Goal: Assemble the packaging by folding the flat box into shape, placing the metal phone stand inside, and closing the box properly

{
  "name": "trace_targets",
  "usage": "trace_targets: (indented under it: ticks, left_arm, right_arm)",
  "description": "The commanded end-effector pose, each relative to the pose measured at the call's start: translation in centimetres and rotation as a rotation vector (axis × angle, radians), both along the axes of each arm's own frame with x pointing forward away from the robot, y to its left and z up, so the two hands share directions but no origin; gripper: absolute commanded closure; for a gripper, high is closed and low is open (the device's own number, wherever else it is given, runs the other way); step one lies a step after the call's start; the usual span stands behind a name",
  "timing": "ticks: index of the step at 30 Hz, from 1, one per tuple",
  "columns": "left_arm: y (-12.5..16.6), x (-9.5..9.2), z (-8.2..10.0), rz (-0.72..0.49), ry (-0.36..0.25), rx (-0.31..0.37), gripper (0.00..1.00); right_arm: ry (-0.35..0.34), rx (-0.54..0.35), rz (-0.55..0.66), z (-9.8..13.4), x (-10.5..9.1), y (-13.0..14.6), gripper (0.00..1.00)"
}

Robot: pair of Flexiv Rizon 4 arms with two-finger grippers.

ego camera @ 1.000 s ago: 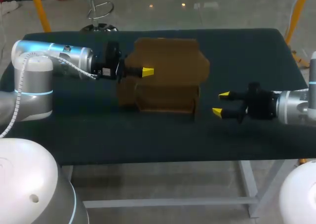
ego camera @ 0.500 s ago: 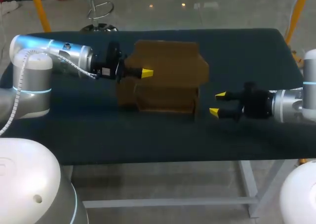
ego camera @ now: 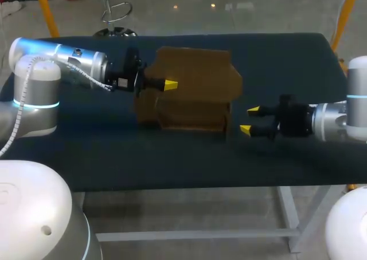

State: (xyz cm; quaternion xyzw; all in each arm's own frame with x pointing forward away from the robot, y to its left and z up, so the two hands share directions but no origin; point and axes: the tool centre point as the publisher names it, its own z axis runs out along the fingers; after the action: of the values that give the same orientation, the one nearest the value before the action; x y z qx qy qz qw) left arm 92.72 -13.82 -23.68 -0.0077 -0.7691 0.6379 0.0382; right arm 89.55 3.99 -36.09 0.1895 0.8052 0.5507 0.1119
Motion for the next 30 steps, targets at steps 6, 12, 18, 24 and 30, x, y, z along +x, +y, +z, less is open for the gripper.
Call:
trace_targets:
  ticks: [6,12,18,24,30]
  left_arm:
    - [0.3,-0.1,-0.4,0.002,-0.001,0.001,1.0]
    - [0.3,-0.1,-0.4,0.002,-0.001,0.001,1.0]
    - [0.3,-0.1,-0.4,0.002,-0.001,0.001,1.0]
    - [0.3,-0.1,-0.4,0.002,-0.001,0.001,1.0]
    - [0.3,-0.1,-0.4,0.002,-0.001,0.001,1.0]
  right_arm:
    - [0.006,0.009,-0.001,-0.4,0.1,0.9,0.2]
    - [0.004,0.019,0.018,-0.7,0.4,1.9,0.21]
    - [-0.007,0.026,0.033,-0.6,1.0,2.4,0.24]
    - [-0.007,0.032,0.037,-0.9,1.6,2.9,0.26]
    - [0.004,0.048,0.051,-1.2,1.9,3.6,0.29]
